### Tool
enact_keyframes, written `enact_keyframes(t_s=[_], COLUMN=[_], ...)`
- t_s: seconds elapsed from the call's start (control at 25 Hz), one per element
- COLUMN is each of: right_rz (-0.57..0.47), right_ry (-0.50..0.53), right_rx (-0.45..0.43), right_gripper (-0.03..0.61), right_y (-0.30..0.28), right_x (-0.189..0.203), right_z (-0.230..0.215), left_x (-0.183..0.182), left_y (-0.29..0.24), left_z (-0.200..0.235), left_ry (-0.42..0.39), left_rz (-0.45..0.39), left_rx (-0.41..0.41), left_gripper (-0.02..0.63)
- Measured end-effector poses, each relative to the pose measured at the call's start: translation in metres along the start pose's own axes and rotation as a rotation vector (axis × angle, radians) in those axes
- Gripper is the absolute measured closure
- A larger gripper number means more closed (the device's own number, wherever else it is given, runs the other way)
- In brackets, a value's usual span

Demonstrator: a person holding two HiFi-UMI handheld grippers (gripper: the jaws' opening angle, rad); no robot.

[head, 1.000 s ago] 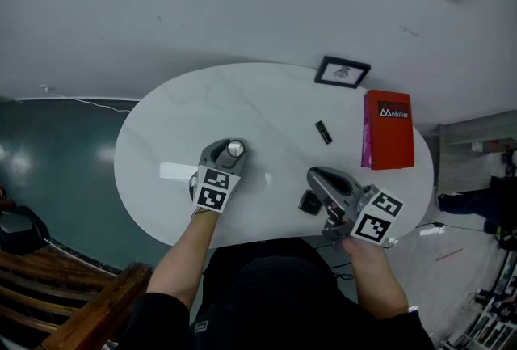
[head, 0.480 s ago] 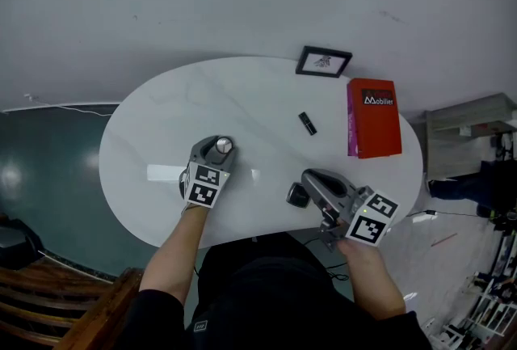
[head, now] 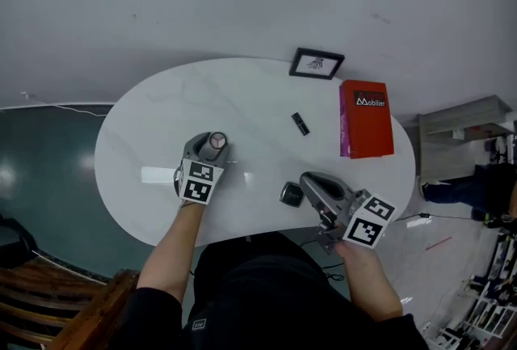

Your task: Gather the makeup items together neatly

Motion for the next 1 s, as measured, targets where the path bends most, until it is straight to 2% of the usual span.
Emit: enact_keyframes(t_s=[0.28, 0.52, 0.76, 1.0], right_rz=[-0.021, -0.031, -0.019, -0.016], right_ry=[0.035, 0.075, 0.112, 0.141], right_rx=[-0.064, -0.120, -0.167, -0.182], right_gripper=[0.541, 0.541, 0.541, 0.541], right_y=[-0.012, -0.027, -0.046, -0.060], right_x=[-0.011, -0.023, -0.029, -0.033], right_z=[0.013, 0.026, 0.041, 0.057], left_x=[-0.018, -0.032, -0.053, -0.064], left_y=[0.045, 0.100, 0.153, 0.189], left_z=[0.000, 0.005, 0.004, 0.004], left_ry=[0.048, 0.122, 0.143, 0.155], left_rz=[-0.059, -0.141, -0.242, -0.303], left_rx=[-0.047, -0.100, -0.123, -0.128], left_gripper=[0.400, 0.428, 0.463, 0.493])
Point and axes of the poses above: the fingertips, and each gripper's own axes: y backward along the fingers, z to its left, x out of its underside, the point moved 8 cm from there along y, backward along the fingers
